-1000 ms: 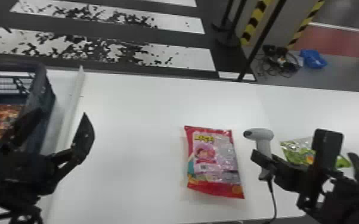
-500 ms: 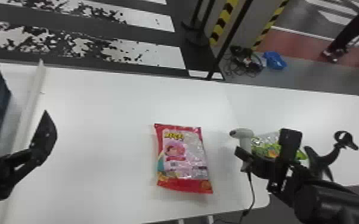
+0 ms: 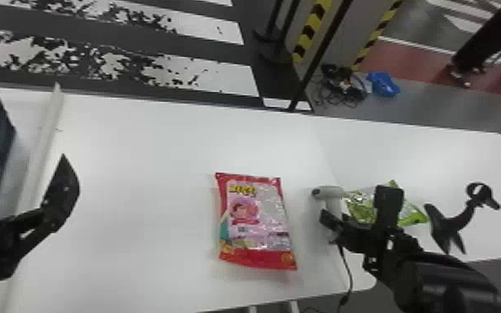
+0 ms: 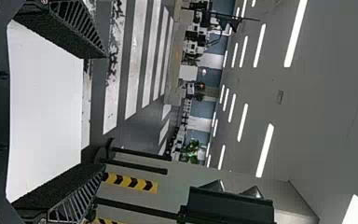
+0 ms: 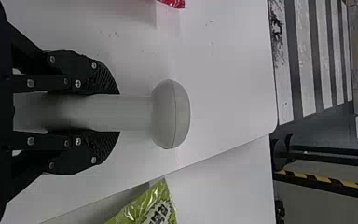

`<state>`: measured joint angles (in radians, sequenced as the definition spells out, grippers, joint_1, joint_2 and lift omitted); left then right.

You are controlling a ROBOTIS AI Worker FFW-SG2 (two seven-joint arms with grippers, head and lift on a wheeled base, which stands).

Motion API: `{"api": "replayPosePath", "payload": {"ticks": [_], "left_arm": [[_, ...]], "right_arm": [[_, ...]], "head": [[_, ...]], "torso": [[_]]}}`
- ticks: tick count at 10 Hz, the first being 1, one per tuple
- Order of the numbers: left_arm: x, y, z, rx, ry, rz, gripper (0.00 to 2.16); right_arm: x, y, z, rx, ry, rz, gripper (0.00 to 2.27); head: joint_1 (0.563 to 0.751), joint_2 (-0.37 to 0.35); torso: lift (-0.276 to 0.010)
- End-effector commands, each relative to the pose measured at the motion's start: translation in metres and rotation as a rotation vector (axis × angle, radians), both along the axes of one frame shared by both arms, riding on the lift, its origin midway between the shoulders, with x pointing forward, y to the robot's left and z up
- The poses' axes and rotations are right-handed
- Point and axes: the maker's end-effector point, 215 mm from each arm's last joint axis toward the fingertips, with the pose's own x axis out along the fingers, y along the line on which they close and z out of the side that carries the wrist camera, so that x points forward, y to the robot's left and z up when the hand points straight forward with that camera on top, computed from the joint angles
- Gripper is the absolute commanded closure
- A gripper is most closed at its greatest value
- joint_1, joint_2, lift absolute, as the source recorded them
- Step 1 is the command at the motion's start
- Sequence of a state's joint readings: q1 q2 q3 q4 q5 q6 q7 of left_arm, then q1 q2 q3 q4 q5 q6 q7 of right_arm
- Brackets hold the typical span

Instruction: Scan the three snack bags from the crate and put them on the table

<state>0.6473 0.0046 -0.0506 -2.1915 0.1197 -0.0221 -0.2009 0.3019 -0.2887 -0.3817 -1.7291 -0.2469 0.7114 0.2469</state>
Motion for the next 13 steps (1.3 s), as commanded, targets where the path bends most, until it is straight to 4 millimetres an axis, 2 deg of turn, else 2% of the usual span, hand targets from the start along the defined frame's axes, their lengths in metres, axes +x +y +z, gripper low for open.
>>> {"api": "replayPosePath", "payload": {"ticks": [1, 2, 3, 4, 5, 6, 8, 9, 10, 13], "left_arm": [[0.0, 0.0, 0.001, 0.0, -0.002, 0.0, 0.03], [0.0, 0.0, 0.001, 0.0, -0.002, 0.0, 0.03], [0.002, 0.0, 0.002, -0.001, -0.005, 0.001, 0.03], [0.003, 0.0, 0.003, 0.0, -0.008, 0.001, 0.03], [0.003, 0.001, 0.002, 0.002, -0.002, 0.002, 0.03], [0.004, 0.002, 0.001, 0.004, 0.001, 0.004, 0.03], [0.005, 0.004, 0.0, 0.002, 0.001, 0.008, 0.03], [0.005, 0.004, -0.001, 0.003, 0.004, 0.005, 0.03], [0.006, 0.001, 0.001, 0.004, 0.001, -0.003, 0.03], [0.004, 0.006, -0.003, 0.008, 0.009, 0.006, 0.03]], "right_arm": [[0.002, -0.004, -0.005, -0.014, 0.013, 0.0, 0.41], [0.003, -0.008, -0.004, -0.021, 0.015, -0.002, 0.18], [0.004, -0.012, -0.001, -0.03, 0.009, -0.005, 0.06], [0.009, -0.02, 0.018, -0.046, -0.03, -0.02, 0.05], [0.007, -0.016, 0.046, -0.029, -0.078, -0.016, 0.06], [-0.002, -0.003, 0.068, 0.02, -0.082, 0.007, 0.06], [-0.03, 0.044, 0.087, 0.228, 0.019, 0.097, 0.07], [-0.045, 0.072, 0.086, 0.355, 0.103, 0.141, 0.07], [-0.052, 0.085, 0.085, 0.417, 0.147, 0.164, 0.07], [-0.03, 0.095, 0.046, 0.441, 0.184, 0.194, 0.07]], "head": [[0.695, -0.35], [0.695, -0.35], [0.695, -0.35], [0.695, -0.35], [0.695, -0.35], [0.695, -0.35], [0.695, -0.35], [0.695, -0.35], [0.695, -0.342], [0.695, -0.301]], "torso": [[-0.094], [-0.094], [-0.094], [-0.094], [-0.094], [-0.094], [-0.094], [-0.094], [-0.094], [-0.094]]}}
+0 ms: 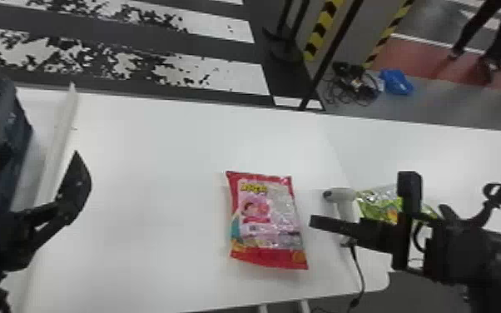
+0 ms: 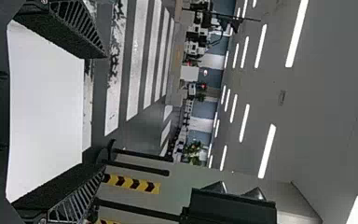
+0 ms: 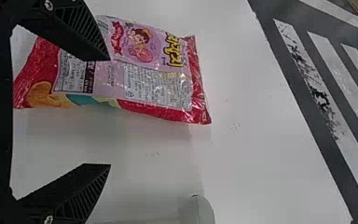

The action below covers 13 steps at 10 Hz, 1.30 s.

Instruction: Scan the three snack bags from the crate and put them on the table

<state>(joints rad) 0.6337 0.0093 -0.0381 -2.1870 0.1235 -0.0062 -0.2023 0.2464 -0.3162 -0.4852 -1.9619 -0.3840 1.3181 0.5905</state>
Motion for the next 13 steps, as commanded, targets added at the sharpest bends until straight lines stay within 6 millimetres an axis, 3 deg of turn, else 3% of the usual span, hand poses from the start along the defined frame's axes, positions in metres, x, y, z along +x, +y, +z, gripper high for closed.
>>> {"api": "replayPosePath", "payload": {"ticks": [1, 3, 6, 7, 8, 9, 11, 13], "left_arm": [[-0.001, 0.002, -0.003, 0.002, 0.005, 0.003, 0.03], [-0.001, 0.004, -0.003, 0.004, 0.006, 0.006, 0.03], [0.0, 0.009, -0.007, 0.009, 0.014, 0.014, 0.03], [-0.001, 0.01, -0.008, 0.01, 0.014, 0.016, 0.03], [-0.001, 0.011, -0.009, 0.011, 0.016, 0.019, 0.03], [-0.003, 0.012, -0.01, 0.012, 0.017, 0.02, 0.03], [-0.005, 0.014, -0.008, 0.013, 0.013, 0.025, 0.03], [-0.006, 0.014, -0.006, 0.011, 0.007, 0.026, 0.03]], "right_arm": [[0.014, 0.001, -0.019, -0.022, -0.012, 0.015, 0.07], [0.026, 0.009, -0.039, -0.012, -0.006, 0.038, 0.07], [0.026, 0.035, -0.055, 0.015, 0.035, 0.086, 0.16], [0.023, 0.042, -0.056, 0.029, 0.062, 0.099, 0.99], [0.019, 0.044, -0.058, 0.035, 0.093, 0.102, 2.12], [0.02, 0.047, -0.055, 0.048, 0.083, 0.105, 2.24], [0.019, 0.049, -0.027, 0.071, 0.032, 0.105, 2.24], [0.02, 0.051, 0.027, 0.127, -0.036, 0.093, 2.24]], "head": [[0.695, -0.291], [0.695, -0.274], [0.695, -0.244], [0.695, -0.231], [0.695, -0.217], [0.695, -0.209], [0.695, -0.202], [0.695, -0.196]], "torso": [[-0.094], [-0.094], [-0.094], [-0.094], [-0.094], [-0.094], [-0.094], [-0.094]]}}
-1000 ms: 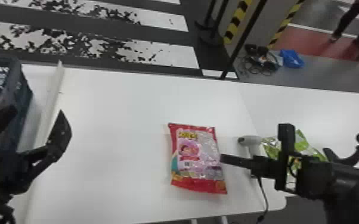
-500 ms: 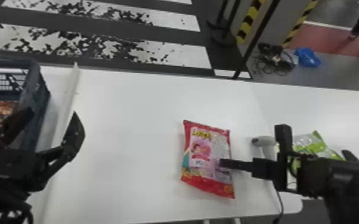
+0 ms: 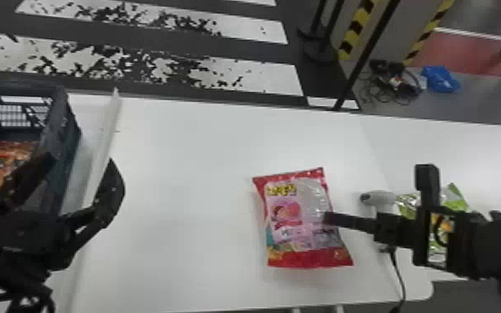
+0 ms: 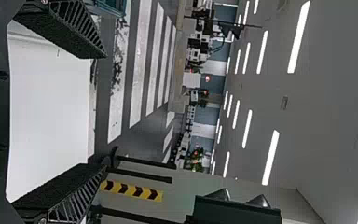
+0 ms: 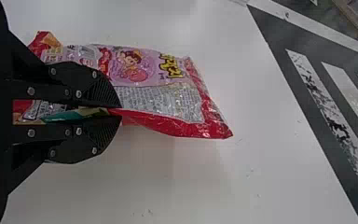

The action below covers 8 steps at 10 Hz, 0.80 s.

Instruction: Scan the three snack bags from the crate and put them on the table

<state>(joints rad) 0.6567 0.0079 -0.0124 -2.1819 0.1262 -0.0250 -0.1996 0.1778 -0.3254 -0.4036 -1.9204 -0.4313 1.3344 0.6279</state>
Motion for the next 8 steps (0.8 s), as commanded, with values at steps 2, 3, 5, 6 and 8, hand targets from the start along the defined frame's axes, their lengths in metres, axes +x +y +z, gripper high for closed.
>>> {"api": "replayPosePath", "payload": {"ticks": [2, 3, 5, 6, 8], "left_arm": [[-0.002, 0.0, 0.002, -0.002, -0.004, 0.001, 0.03], [-0.002, -0.001, 0.002, -0.001, -0.004, -0.001, 0.03], [-0.002, -0.001, 0.002, 0.001, -0.003, -0.002, 0.03], [-0.002, 0.0, 0.002, 0.005, -0.003, -0.001, 0.03], [-0.003, -0.001, -0.003, 0.014, 0.012, -0.004, 0.03]], "right_arm": [[0.019, -0.024, 0.074, 0.065, -0.119, -0.084, 2.24], [0.036, -0.041, 0.1, 0.073, -0.172, -0.132, 2.24], [0.083, -0.11, 0.117, 0.023, -0.296, -0.349, 2.24], [0.106, -0.164, 0.119, -0.028, -0.361, -0.516, 2.24], [0.121, -0.277, 0.118, -0.126, -0.444, -0.86, 2.24]], "head": [[0.695, -0.196], [0.695, -0.212], [0.695, -0.255], [0.695, -0.273], [0.695, -0.35]], "torso": [[-0.094], [-0.094], [-0.094], [-0.094], [-0.094]]}}
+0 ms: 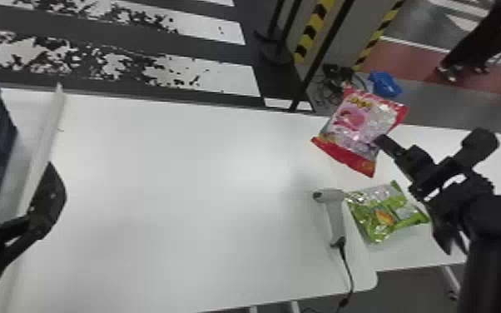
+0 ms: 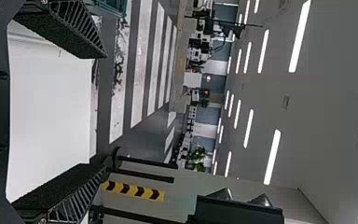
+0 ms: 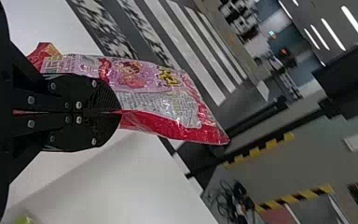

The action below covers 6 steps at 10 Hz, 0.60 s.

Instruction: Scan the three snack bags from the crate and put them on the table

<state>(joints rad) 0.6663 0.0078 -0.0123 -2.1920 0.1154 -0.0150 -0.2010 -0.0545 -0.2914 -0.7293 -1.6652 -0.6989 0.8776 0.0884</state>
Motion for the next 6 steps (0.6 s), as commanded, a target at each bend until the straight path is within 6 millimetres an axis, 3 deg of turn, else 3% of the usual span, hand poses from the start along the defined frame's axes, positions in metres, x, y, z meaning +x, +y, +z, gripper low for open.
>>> {"api": "replayPosePath", "payload": {"ticks": [1, 3, 5, 6], "left_arm": [[-0.001, 0.0, -0.004, 0.005, 0.008, 0.001, 0.03], [-0.001, 0.0, -0.005, 0.006, 0.011, 0.0, 0.03], [0.0, 0.0, -0.001, 0.001, 0.001, -0.001, 0.03], [0.0, -0.001, 0.0, -0.001, -0.002, -0.003, 0.03]], "right_arm": [[-0.004, -0.069, 0.0, -0.068, -0.026, -0.218, 2.24], [-0.024, -0.117, -0.03, -0.181, 0.086, -0.408, 2.24], [-0.03, -0.123, -0.07, -0.232, 0.207, -0.451, 2.25], [-0.032, -0.117, -0.093, -0.254, 0.28, -0.453, 2.25]], "head": [[0.695, -0.35], [0.695, -0.35], [0.695, -0.35], [0.695, -0.35]], "torso": [[-0.094], [-0.094], [-0.094], [-0.094]]}}
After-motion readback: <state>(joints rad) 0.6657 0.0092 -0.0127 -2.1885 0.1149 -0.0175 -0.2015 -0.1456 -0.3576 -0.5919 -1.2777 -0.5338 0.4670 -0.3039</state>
